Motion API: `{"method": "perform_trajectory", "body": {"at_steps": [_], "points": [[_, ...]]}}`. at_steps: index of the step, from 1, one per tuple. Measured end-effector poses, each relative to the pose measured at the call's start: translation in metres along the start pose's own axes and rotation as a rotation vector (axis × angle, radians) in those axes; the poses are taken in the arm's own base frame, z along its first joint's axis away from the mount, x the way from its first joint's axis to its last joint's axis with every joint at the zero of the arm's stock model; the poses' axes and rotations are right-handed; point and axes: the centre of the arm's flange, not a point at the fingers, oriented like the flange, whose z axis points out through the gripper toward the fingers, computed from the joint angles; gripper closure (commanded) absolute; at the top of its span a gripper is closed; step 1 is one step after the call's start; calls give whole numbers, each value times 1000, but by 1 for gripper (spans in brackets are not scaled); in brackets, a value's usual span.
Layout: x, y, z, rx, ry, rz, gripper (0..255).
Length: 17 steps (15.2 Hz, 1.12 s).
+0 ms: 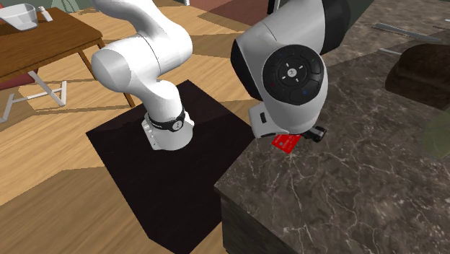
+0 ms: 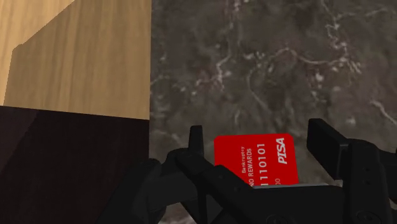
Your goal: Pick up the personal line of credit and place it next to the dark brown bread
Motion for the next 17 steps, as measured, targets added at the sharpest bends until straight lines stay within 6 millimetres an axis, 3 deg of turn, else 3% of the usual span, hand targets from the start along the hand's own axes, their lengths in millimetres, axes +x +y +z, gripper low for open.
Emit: {"method": "perform_trajectory", "body": {"at_steps": [4, 17], "points": [[-5, 0, -8, -1, 2, 2, 255], [-41, -1, -64, -1, 2, 2, 255]]}}
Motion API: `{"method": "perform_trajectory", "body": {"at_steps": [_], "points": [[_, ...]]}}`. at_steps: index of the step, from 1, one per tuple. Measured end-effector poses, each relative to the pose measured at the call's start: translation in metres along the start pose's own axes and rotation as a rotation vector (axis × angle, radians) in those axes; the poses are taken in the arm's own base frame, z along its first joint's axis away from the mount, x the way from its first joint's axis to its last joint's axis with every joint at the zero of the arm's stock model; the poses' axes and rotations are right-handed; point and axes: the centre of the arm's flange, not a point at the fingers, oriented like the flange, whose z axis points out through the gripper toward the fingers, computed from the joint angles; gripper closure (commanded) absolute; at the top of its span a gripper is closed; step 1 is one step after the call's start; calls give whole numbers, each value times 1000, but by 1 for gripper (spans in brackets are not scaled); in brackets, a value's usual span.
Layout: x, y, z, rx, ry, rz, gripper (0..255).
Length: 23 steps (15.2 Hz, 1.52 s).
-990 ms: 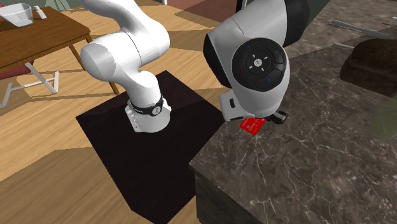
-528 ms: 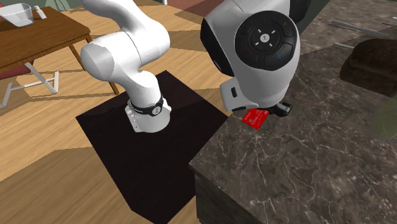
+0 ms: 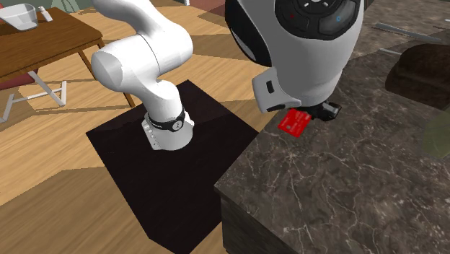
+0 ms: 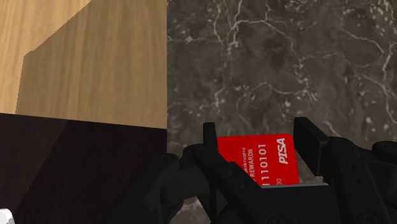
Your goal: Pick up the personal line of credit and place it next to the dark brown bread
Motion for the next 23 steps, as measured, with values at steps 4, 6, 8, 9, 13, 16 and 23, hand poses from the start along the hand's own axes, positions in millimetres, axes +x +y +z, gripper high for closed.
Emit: {"method": "perform_trajectory", "body": {"at_steps": [4, 6, 8, 9, 13, 16, 23], "points": [[-11, -1, -18, 0, 0, 0, 255], [-19, 0, -26, 0, 0, 0, 255], [-23, 1, -34, 0, 0, 0, 255], [-26, 1, -40, 0, 0, 0, 255], [-39, 0, -58, 0, 0, 0, 255], [-47, 1, -70, 0, 0, 0, 255], [-67, -1, -102, 0, 0, 0, 255]]}}
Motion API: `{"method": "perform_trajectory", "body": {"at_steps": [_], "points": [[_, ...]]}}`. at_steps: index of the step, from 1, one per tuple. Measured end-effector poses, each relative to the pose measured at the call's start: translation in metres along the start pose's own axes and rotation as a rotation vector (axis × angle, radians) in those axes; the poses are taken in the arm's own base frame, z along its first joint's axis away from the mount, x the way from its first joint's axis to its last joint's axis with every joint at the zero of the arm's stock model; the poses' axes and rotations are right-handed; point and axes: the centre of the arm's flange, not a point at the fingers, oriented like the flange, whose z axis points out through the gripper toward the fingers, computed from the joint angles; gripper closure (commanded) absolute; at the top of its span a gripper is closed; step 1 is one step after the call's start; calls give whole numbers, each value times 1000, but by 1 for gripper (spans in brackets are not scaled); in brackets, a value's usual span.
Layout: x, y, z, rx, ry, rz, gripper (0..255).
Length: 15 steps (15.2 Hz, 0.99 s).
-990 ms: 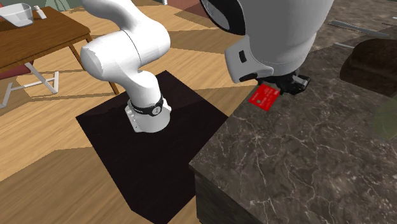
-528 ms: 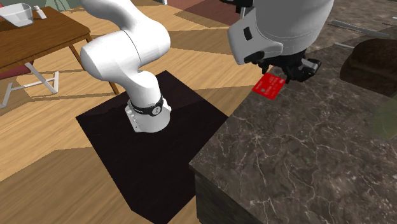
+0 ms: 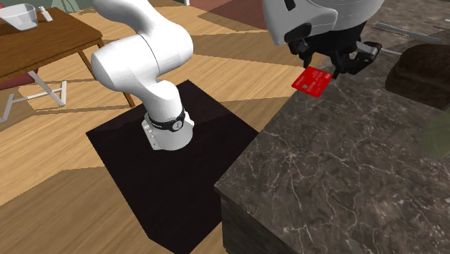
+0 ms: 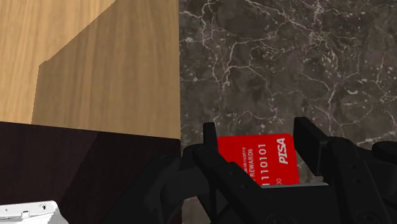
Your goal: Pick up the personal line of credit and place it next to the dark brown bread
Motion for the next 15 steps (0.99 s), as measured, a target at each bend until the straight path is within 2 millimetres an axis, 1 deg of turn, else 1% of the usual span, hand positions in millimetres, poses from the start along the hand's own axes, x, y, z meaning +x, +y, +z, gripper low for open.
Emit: {"method": "perform_trajectory", "body": {"at_steps": [4, 5, 6, 7, 15], "points": [[-12, 0, -17, 0, 0, 0, 255], [-14, 0, -20, 0, 0, 0, 255], [-20, -1, -19, 0, 0, 0, 255], [-27, -4, -15, 0, 0, 0, 255], [-109, -36, 39, -1, 1, 0, 255]]}}
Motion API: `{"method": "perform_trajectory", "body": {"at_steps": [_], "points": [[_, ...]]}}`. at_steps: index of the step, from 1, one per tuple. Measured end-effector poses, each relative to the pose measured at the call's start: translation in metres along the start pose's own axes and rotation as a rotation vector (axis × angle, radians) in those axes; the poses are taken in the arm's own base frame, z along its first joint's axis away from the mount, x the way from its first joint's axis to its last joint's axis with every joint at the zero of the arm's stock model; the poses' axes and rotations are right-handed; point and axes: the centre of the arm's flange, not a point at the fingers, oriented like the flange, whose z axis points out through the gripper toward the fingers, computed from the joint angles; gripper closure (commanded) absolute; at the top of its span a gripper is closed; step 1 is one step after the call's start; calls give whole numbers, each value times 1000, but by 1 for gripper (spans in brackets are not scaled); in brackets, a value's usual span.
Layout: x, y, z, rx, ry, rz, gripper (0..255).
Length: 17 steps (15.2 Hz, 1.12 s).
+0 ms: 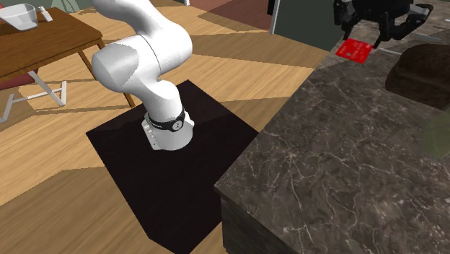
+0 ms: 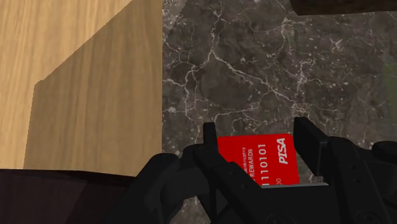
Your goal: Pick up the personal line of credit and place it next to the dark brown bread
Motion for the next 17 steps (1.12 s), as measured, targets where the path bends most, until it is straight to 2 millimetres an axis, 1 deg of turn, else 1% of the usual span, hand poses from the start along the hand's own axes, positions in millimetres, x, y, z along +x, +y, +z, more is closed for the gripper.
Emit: {"method": "perform_trajectory", "body": {"at_steps": [2, 3, 6, 9, 10, 12, 14, 17], "points": [[-20, -8, 13, 0, 0, 0, 255], [-33, -14, 20, 0, 0, -1, 255], [-65, -22, 42, 0, 0, -1, 255], [-99, -35, 60, 0, 0, -1, 255], [-107, -38, 69, 0, 0, -1, 255], [-129, -50, 84, 0, 0, -2, 255], [-134, -53, 93, 0, -1, 0, 255], [-129, -55, 108, 0, -1, 0, 255]]}}
